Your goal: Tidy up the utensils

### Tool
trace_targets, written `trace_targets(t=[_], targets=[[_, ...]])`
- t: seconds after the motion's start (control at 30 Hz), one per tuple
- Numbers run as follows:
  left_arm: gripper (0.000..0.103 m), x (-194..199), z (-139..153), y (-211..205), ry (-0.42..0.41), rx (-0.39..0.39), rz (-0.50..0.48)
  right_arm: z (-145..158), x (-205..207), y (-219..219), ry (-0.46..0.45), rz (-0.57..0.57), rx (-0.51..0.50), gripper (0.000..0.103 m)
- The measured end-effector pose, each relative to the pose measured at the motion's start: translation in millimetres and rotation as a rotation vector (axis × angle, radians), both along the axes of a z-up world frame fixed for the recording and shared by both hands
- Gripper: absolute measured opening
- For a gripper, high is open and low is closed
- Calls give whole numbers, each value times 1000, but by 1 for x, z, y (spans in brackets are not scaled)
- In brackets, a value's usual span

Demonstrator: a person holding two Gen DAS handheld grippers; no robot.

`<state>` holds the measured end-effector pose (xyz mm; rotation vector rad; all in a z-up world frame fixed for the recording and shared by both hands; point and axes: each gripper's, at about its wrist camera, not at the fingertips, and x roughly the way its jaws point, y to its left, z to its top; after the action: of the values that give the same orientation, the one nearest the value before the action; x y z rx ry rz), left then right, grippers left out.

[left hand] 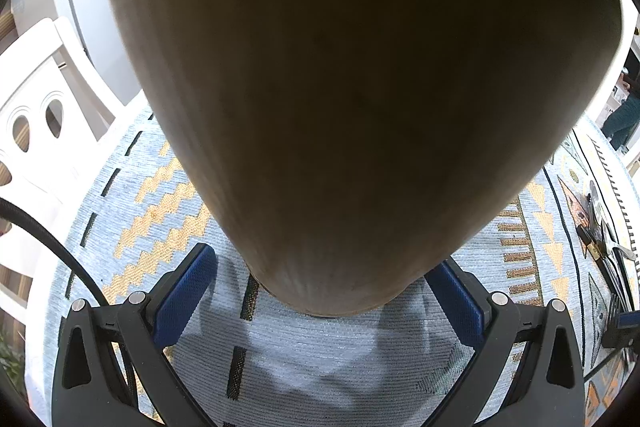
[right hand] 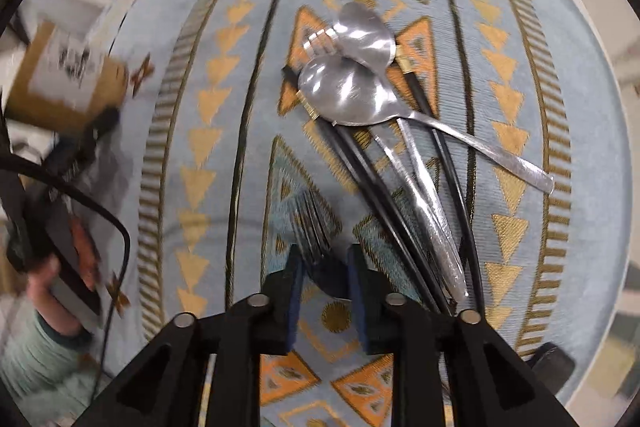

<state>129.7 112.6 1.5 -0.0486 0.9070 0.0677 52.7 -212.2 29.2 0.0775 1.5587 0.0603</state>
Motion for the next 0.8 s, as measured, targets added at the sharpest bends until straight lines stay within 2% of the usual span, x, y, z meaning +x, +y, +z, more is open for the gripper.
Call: trace_targets(t=[0.1, 0.13, 0.2, 0.33, 0.63, 0.8], targets=[[103, 0, 0, 0, 0, 0, 0, 0, -5, 13, -36, 35, -45, 21], [103, 0, 0, 0, 1, 0, 0, 1, -7, 15, -51, 45, -61, 13], [103, 0, 0, 0, 1, 0, 0, 5, -6, 18, -75, 40, -68, 7], [103, 1, 0, 0, 1, 0, 0, 20, 7, 19, -133, -23, 41, 6], [103, 1, -2, 0, 3, 5, -2, 92, 7, 4, -387, -152, 353, 2], [103, 1, 0, -3, 4, 6, -3, 121, 9, 3, -467, -194, 441, 2]])
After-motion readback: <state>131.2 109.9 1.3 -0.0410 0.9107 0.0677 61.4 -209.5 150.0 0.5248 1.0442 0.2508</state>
